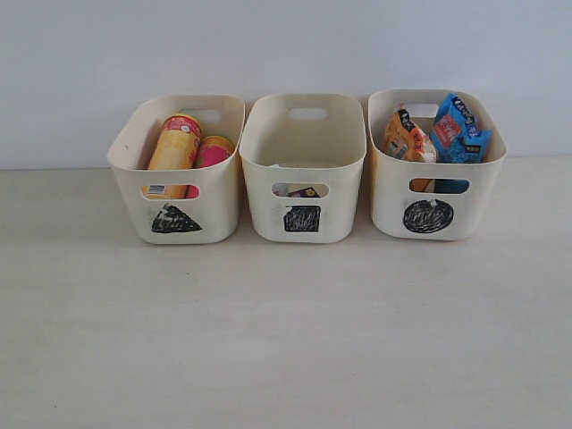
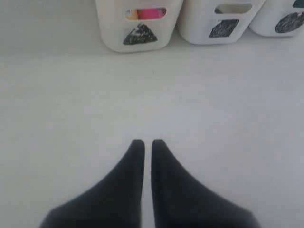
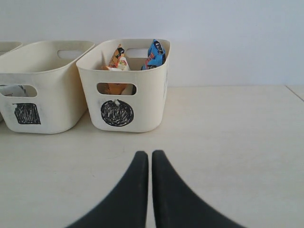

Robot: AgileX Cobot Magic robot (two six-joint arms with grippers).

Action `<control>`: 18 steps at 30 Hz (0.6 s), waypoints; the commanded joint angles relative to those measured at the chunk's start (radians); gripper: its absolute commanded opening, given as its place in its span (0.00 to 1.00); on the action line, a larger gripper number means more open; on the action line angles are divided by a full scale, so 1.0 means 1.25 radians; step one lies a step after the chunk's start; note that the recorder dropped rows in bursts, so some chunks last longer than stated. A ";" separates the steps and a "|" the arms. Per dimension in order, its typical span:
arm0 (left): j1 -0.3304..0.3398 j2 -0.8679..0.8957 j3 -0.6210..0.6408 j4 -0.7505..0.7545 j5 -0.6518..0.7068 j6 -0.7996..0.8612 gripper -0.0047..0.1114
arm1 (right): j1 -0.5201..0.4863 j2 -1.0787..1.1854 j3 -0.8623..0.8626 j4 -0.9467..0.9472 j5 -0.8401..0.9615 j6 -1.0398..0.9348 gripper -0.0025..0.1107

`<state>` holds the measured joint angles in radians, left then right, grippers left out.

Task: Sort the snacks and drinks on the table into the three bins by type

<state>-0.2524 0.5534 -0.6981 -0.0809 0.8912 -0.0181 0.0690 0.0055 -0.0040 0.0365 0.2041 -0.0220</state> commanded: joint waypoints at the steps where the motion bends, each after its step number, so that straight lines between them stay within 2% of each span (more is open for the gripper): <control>1: -0.001 -0.081 0.057 -0.010 -0.095 0.053 0.07 | 0.000 -0.004 0.003 0.002 0.001 -0.002 0.02; 8: -0.001 -0.172 0.152 -0.010 -0.262 0.083 0.07 | 0.000 -0.004 0.003 0.002 0.001 -0.002 0.02; 18: -0.001 -0.195 0.349 0.045 -0.559 0.126 0.07 | 0.000 -0.004 0.003 0.002 0.001 -0.002 0.02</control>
<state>-0.2524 0.3153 -0.3200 -0.0473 0.3056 0.1298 0.0690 0.0055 -0.0040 0.0384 0.2041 -0.0220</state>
